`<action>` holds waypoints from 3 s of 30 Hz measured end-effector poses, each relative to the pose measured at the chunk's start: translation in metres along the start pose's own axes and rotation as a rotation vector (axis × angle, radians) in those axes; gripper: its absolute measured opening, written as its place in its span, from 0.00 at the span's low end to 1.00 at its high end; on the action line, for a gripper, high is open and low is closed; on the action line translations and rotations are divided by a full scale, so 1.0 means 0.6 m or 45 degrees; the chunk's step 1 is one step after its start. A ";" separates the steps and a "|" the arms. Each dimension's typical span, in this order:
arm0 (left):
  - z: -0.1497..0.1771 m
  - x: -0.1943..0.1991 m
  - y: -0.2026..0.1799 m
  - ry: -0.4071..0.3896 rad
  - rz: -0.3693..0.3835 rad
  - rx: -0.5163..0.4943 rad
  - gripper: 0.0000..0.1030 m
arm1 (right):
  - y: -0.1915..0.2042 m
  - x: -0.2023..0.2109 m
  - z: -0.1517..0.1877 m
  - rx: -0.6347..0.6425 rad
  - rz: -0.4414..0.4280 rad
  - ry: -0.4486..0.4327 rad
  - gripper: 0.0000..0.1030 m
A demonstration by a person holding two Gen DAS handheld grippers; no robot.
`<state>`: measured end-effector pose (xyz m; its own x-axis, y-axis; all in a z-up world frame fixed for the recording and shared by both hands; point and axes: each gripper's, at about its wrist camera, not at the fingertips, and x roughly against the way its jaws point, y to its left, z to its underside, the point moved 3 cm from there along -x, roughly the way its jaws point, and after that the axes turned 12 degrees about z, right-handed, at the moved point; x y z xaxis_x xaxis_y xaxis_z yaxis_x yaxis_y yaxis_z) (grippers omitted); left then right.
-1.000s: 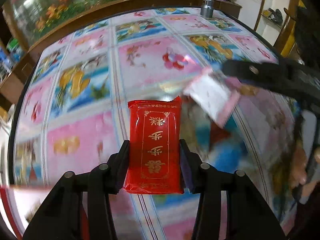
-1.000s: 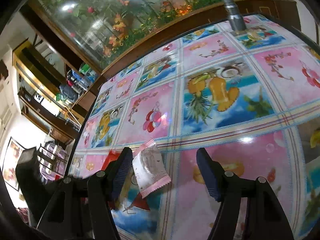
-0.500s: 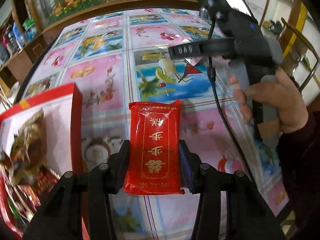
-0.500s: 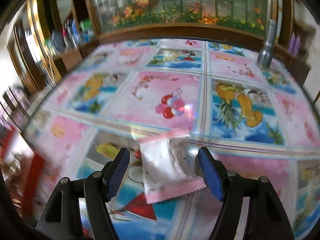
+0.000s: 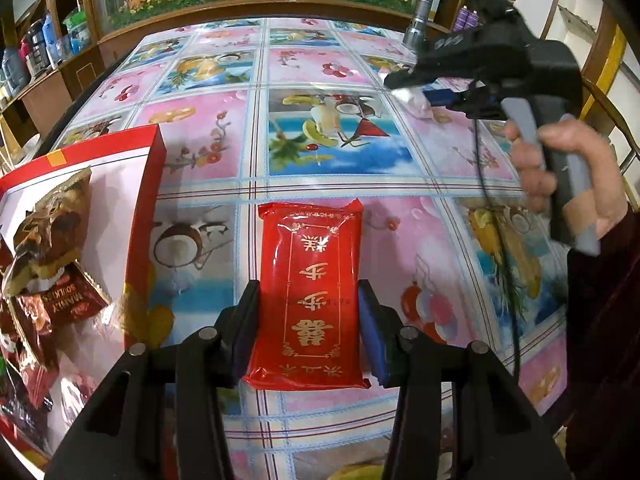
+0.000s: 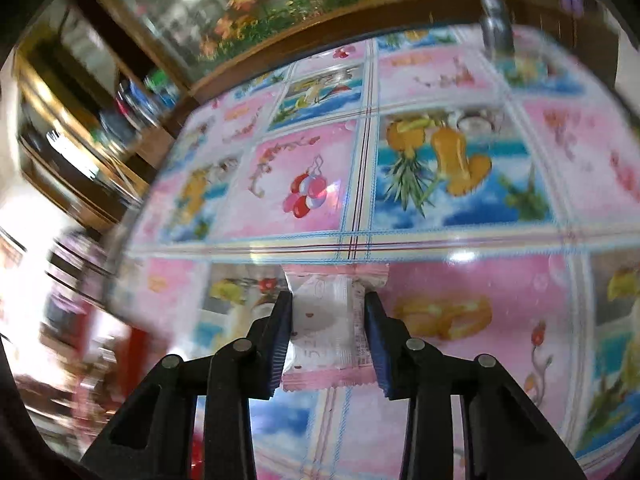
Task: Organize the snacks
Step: 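Carry both packets into the red-rimmed box and open both grippers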
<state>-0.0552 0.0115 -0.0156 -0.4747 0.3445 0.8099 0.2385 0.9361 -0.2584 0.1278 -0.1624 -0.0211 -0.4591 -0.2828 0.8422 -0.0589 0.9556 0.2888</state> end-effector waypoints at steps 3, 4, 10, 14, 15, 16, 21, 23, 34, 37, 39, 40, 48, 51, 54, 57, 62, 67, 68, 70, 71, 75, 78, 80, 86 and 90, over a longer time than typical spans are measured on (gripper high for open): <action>0.002 0.006 -0.002 -0.005 0.016 0.017 0.43 | -0.015 0.010 -0.004 -0.088 -0.177 0.039 0.35; 0.002 0.010 -0.003 -0.011 0.018 0.020 0.43 | -0.015 0.012 -0.004 -0.103 -0.222 0.046 0.35; -0.005 0.037 -0.011 -0.059 0.015 0.005 0.43 | 0.004 0.017 0.000 -0.107 -0.342 0.079 0.35; -0.009 0.063 -0.011 -0.103 0.003 -0.004 0.43 | 0.029 0.020 0.004 -0.080 -0.439 0.093 0.35; -0.010 0.071 -0.009 -0.115 -0.004 -0.004 0.43 | 0.036 0.021 0.005 -0.070 -0.468 0.099 0.35; -0.010 0.079 -0.006 -0.127 -0.006 0.001 0.43 | 0.043 0.021 0.007 -0.057 -0.494 0.104 0.35; -0.007 0.121 0.025 -0.189 -0.046 0.037 0.43 | 0.087 0.023 0.020 0.020 -0.597 0.124 0.35; -0.002 0.138 0.042 -0.213 -0.077 0.054 0.43 | 0.107 0.023 0.028 0.053 -0.619 0.130 0.35; 0.025 0.234 0.168 -0.354 -0.273 0.198 0.43 | 0.238 0.035 0.099 0.246 -0.668 0.103 0.35; 0.038 0.252 0.199 -0.381 -0.308 0.242 0.43 | 0.296 0.030 0.129 0.265 -0.743 0.141 0.35; 0.046 0.258 0.215 -0.392 -0.335 0.258 0.43 | 0.328 0.027 0.142 0.280 -0.781 0.144 0.35; 0.051 0.261 0.223 -0.396 -0.343 0.271 0.43 | 0.342 0.027 0.148 0.283 -0.806 0.147 0.35; 0.064 0.275 0.244 -0.439 -0.420 0.273 0.43 | 0.419 0.016 0.183 0.263 -0.953 0.176 0.35; 0.062 0.278 0.245 -0.454 -0.435 0.262 0.43 | 0.426 0.003 0.189 0.265 -0.956 0.187 0.35; 0.061 0.280 0.248 -0.465 -0.443 0.260 0.43 | 0.424 0.000 0.196 0.277 -0.947 0.190 0.35; 0.061 0.278 0.252 -0.463 -0.448 0.265 0.43 | 0.420 -0.006 0.198 0.278 -0.939 0.201 0.35; 0.060 0.271 0.257 -0.450 -0.457 0.267 0.43 | 0.422 -0.010 0.205 0.301 -0.931 0.208 0.35; 0.060 0.263 0.262 -0.439 -0.482 0.276 0.43 | 0.423 -0.008 0.210 0.313 -0.941 0.216 0.37; 0.061 0.262 0.263 -0.436 -0.486 0.276 0.43 | 0.424 -0.009 0.210 0.314 -0.941 0.219 0.37; 0.061 0.257 0.267 -0.423 -0.501 0.276 0.43 | 0.426 -0.012 0.211 0.317 -0.936 0.224 0.37; 0.061 0.256 0.268 -0.421 -0.504 0.277 0.43 | 0.427 -0.012 0.212 0.319 -0.935 0.227 0.37; 0.062 0.255 0.269 -0.420 -0.506 0.278 0.43 | 0.430 -0.013 0.215 0.332 -0.932 0.227 0.37; 0.063 0.256 0.269 -0.427 -0.509 0.271 0.43 | 0.432 -0.010 0.216 0.341 -0.931 0.222 0.37; 0.065 0.256 0.269 -0.429 -0.512 0.273 0.43 | 0.434 -0.006 0.216 0.349 -0.935 0.213 0.37; 0.071 0.269 0.269 -0.443 -0.523 0.282 0.43 | 0.441 0.010 0.223 0.400 -0.938 0.172 0.37; 0.077 0.277 0.270 -0.451 -0.531 0.286 0.43 | 0.443 0.019 0.226 0.433 -0.922 0.119 0.37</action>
<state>-0.1344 0.2235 0.0529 -0.7529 -0.0898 0.6520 -0.1964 0.9762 -0.0923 -0.0131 0.0999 0.0037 -0.1281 -0.8333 0.5378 -0.5873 0.5007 0.6359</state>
